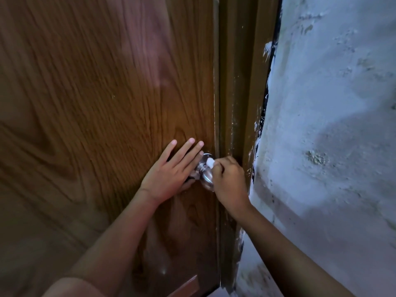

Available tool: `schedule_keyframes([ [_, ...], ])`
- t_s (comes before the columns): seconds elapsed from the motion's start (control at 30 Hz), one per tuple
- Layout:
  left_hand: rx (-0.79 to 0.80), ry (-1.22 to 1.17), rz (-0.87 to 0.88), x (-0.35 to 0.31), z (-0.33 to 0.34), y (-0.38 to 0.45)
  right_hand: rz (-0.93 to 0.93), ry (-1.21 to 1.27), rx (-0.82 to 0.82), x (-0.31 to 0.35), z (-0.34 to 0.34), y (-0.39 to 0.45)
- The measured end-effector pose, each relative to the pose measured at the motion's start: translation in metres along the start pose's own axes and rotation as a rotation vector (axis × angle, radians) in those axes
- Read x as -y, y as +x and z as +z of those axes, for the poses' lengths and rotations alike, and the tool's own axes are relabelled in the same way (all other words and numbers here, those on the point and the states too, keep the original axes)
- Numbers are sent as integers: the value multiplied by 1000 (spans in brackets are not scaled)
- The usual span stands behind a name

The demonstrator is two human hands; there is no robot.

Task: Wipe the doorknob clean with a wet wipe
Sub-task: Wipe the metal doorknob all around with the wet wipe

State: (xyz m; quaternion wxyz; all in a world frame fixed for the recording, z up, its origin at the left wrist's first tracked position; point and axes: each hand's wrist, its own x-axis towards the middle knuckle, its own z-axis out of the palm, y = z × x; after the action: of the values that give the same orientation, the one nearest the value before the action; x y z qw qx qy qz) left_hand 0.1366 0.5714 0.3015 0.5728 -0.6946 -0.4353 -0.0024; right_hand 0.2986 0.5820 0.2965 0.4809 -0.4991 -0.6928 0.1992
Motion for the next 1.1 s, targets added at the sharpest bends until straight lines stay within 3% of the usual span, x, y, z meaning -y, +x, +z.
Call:
schedule_keyframes([
  [0.1,-25,-13,-11,-1,0,2,339,275,21,-13,0,-3],
  [0.2,-22,-8,-8,0,-1,2,770,710,64,-18,-1,-7],
  [0.3,-14,-4,-4,0,-1,1,1064,1121,154,-16,0,-15],
  [0.4,2,1,0,0,-2,1,1216,1381,244,-13,4,-25],
  [0.53,4,10,1,1,-2,0,1258,1436,271,-13,6,-29],
  [0.67,19,13,5,1,-3,1,1086,1127,137,-20,-2,-17],
  [0.83,17,26,5,0,-4,1,435,430,14,-23,-2,-12],
  [0.97,11,19,5,1,-3,2,176,282,-30,-18,-5,-8],
  [1.1,19,22,6,1,-2,1,-7,151,84,-4,-7,-1],
])
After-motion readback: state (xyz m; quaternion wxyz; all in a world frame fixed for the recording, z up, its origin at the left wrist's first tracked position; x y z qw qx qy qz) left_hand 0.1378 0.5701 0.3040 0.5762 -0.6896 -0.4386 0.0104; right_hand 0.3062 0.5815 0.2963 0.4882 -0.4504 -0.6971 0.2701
